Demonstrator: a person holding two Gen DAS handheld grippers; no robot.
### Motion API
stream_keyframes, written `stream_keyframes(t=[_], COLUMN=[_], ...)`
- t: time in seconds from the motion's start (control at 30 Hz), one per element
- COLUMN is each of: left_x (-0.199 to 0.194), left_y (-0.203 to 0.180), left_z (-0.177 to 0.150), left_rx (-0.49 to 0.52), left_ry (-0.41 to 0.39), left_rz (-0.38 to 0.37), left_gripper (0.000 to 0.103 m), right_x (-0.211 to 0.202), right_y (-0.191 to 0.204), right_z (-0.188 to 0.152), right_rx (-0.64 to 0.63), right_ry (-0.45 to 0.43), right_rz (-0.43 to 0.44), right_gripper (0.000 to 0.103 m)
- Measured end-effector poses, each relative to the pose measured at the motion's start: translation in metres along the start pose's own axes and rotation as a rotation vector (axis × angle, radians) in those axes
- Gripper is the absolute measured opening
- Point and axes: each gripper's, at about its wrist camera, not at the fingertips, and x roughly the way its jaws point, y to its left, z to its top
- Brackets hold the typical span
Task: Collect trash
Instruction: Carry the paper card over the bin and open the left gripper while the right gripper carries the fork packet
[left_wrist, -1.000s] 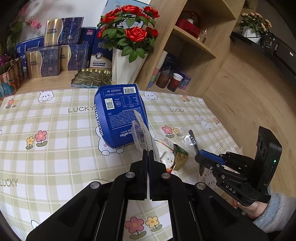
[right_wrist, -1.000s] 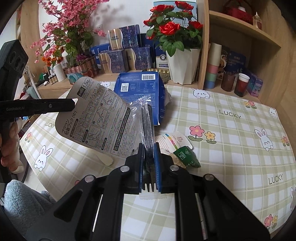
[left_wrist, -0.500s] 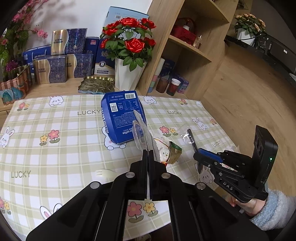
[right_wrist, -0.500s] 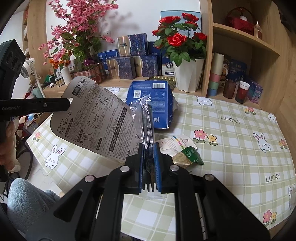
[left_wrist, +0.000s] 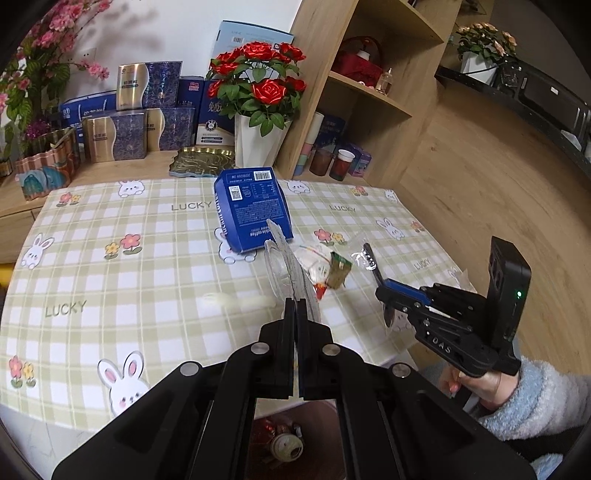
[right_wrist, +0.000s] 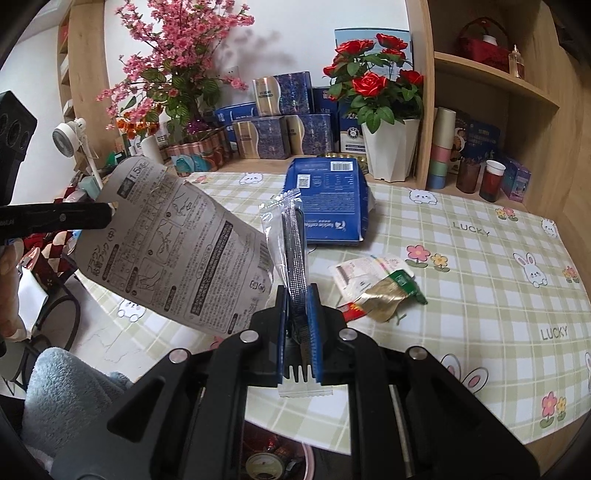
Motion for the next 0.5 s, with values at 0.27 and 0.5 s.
stream_keyframes(t=[0.27,0.5], left_x=[-0.03,-0.032], left_y=[-0.008,-0.017], left_z=[-0.045,-0.091], left_rx=[0.011,0.025], left_ry=[0.026,0.109], left_rz=[0.011,0.014], left_gripper=[0.001,0.001], right_x=[-0.022,-0.037], right_y=[0.016,0.019], right_z=[-0.023,-0.048], right_rx=[0.002,0.041], right_ry=[-0.017,-0.036], right_rz=[0.022,0.038], right_gripper=[0.014,0.014])
